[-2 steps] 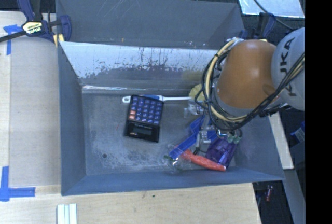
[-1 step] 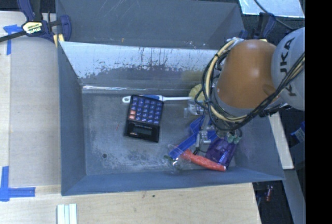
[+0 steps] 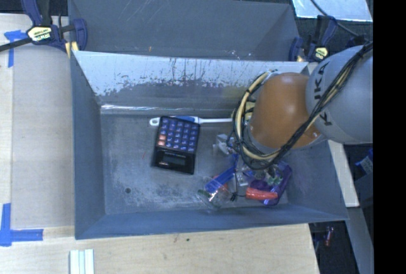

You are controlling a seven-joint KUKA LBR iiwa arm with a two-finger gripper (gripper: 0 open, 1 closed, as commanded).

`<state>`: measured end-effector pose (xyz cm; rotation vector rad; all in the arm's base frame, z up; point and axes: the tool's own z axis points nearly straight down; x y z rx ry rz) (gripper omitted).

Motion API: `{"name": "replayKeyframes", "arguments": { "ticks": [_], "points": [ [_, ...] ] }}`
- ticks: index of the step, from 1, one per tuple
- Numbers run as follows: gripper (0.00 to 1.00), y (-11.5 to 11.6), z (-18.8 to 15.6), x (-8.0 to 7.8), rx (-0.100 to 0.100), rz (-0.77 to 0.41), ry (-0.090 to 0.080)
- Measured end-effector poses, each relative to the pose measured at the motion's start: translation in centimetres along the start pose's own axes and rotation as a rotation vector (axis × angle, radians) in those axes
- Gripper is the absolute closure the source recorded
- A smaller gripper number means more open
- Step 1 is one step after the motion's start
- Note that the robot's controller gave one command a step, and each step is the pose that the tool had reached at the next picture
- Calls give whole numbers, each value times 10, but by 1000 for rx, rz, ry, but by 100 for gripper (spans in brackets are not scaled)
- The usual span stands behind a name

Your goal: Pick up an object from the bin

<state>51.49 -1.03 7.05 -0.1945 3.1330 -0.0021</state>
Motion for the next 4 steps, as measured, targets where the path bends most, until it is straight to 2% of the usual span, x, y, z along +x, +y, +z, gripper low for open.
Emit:
{"name": "replayKeyframes", "arguments": {
  "ticks": [1, 2, 3, 4],
  "points": [
    [100, 52, -13, 5, 0, 5, -7],
    [100, 52, -13, 5, 0, 5, -7],
    [100, 53, -73, 16, 0, 10, -11],
    [100, 46, -125, 5, 0, 35, -7]
  ]
}}
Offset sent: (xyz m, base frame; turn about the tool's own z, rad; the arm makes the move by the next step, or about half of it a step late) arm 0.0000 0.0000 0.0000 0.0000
